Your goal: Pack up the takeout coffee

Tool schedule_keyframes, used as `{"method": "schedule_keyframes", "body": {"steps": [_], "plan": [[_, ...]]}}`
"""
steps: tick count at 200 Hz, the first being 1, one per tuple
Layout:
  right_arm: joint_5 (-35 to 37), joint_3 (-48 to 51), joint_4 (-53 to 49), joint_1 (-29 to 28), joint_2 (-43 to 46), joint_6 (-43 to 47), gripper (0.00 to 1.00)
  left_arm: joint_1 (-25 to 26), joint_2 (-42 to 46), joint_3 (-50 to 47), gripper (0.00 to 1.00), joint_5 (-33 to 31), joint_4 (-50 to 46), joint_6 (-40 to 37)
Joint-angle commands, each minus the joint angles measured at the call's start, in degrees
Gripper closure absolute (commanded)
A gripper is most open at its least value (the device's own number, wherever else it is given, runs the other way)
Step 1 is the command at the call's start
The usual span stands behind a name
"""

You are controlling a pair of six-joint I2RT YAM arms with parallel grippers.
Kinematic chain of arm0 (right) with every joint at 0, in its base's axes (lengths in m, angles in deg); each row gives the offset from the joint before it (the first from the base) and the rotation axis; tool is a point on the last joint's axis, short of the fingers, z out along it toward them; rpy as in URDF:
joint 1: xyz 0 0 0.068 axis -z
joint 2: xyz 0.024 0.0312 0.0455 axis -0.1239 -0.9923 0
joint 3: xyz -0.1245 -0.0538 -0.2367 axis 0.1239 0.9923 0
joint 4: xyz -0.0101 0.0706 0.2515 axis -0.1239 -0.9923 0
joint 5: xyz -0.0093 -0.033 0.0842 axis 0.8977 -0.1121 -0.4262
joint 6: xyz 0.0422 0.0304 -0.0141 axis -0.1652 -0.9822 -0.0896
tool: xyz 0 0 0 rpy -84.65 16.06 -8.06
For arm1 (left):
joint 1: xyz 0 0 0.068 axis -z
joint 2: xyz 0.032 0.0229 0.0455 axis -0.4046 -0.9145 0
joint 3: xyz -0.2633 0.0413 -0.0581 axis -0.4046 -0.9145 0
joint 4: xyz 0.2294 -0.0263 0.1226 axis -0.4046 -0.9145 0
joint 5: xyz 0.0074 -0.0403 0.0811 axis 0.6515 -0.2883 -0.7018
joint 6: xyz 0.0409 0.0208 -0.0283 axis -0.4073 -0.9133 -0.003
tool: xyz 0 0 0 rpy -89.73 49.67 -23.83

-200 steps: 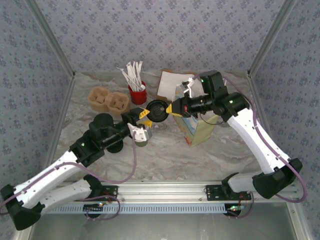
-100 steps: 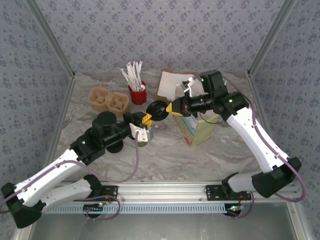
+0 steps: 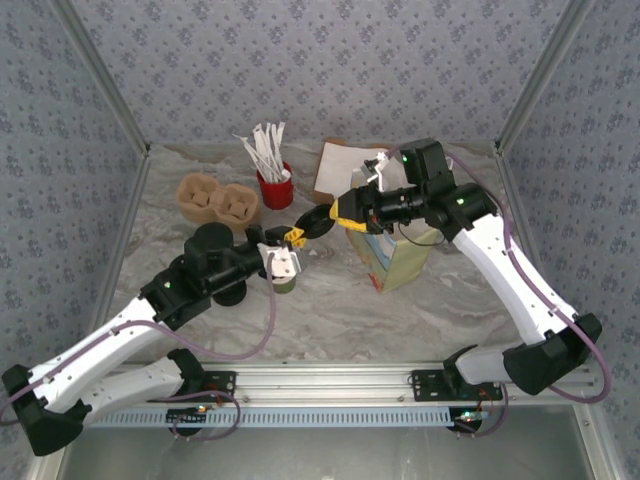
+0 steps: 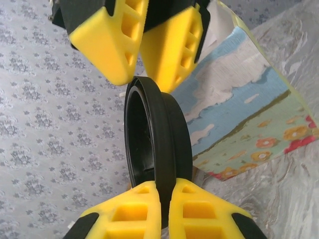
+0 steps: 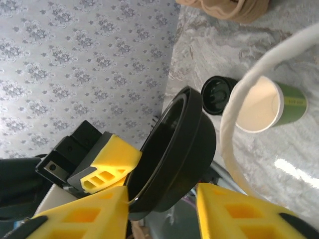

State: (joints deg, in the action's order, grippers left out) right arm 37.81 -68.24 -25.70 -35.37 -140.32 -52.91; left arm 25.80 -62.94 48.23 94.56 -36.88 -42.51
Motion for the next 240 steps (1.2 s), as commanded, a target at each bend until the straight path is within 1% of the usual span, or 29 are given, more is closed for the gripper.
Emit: {"method": "schedule_keyframes", "body": {"steps": [1, 15, 24, 45, 66, 84, 93, 113, 124, 145, 159, 169, 178, 190, 209, 240], "plan": [[5.9, -2.2, -0.9, 0.0, 3.0, 2.8, 0.52, 0.3, 1.7, 2.5, 0.97, -0.4, -0.8, 8.8], [10.2, -2.3, -1.1, -0.1, 5.2, 4.2, 0.47, 0.3, 2.7, 1.6, 0.97, -1.0, -1.1, 12.3], [12.3, -2.3, -1.1, -0.2, 6.2, 4.8, 0.45, 0.3, 3.2, 1.4, 0.97, -1.5, -1.4, 15.3], [15.5, -1.9, -1.1, -0.3, 7.5, 5.5, 0.45, 0.1, 4.4, 1.2, 0.97, -3.1, -2.6, 23.8], [17.3, -0.4, 0.4, -1.1, 8.3, 5.7, 0.45, -0.6, 5.8, 1.1, 0.97, -3.5, -5.2, 33.1], [19.6, 0.6, 1.2, -3.1, 8.1, 6.2, 0.44, -3.2, 6.5, 1.4, 0.98, -2.0, -9.9, 42.0], [21.1, 1.1, 1.3, -4.6, 7.6, 6.3, 0.44, -5.1, 6.6, 2.0, 0.98, 0.0, -12.7, 46.7], [21.5, 2.8, 3.8, -7.6, 6.4, 5.6, 0.45, -9.7, 7.0, 2.4, 0.99, 4.4, -17.7, 55.8], [23.0, 2.8, 4.1, -9.2, 5.6, 5.8, 0.45, -11.9, 7.2, 2.4, 0.99, 6.9, -19.8, 60.5], [24.6, 2.4, 6.0, -12.8, 4.2, 5.7, 0.46, -16.9, 7.5, 1.3, 0.99, 14.7, -21.6, 69.0], [26.4, 1.7, 6.6, -15.4, 2.9, 6.0, 0.46, -20.8, 7.0, 0.2, 0.94, 22.1, -22.3, 73.6], [28.2, 1.5, 6.7, -17.2, 1.9, 6.0, 0.46, -23.3, 6.6, -0.5, 0.93, 25.4, -23.1, 76.6], [30.4, 1.8, 6.7, -18.8, 0.7, 5.6, 0.46, -25.1, 6.5, -1.1, 0.96, 28.3, -23.3, 78.3], [33.7, 2.3, 6.7, -20.0, -1.5, 3.6, 0.48, -26.1, 6.7, -2.3, 0.98, 30.3, -22.9, 80.1], [32.9, 4.9, 10.3, -20.1, -4.9, 0.8, 0.51, -27.7, 6.6, -4.6, 0.99, 32.3, -21.7, 82.8], [32.7, 6.7, 13.7, -20.5, -8.7, -1.6, 0.51, -30.8, 5.6, -8.7, 1.00, 35.8, -19.9, 85.1]]}}
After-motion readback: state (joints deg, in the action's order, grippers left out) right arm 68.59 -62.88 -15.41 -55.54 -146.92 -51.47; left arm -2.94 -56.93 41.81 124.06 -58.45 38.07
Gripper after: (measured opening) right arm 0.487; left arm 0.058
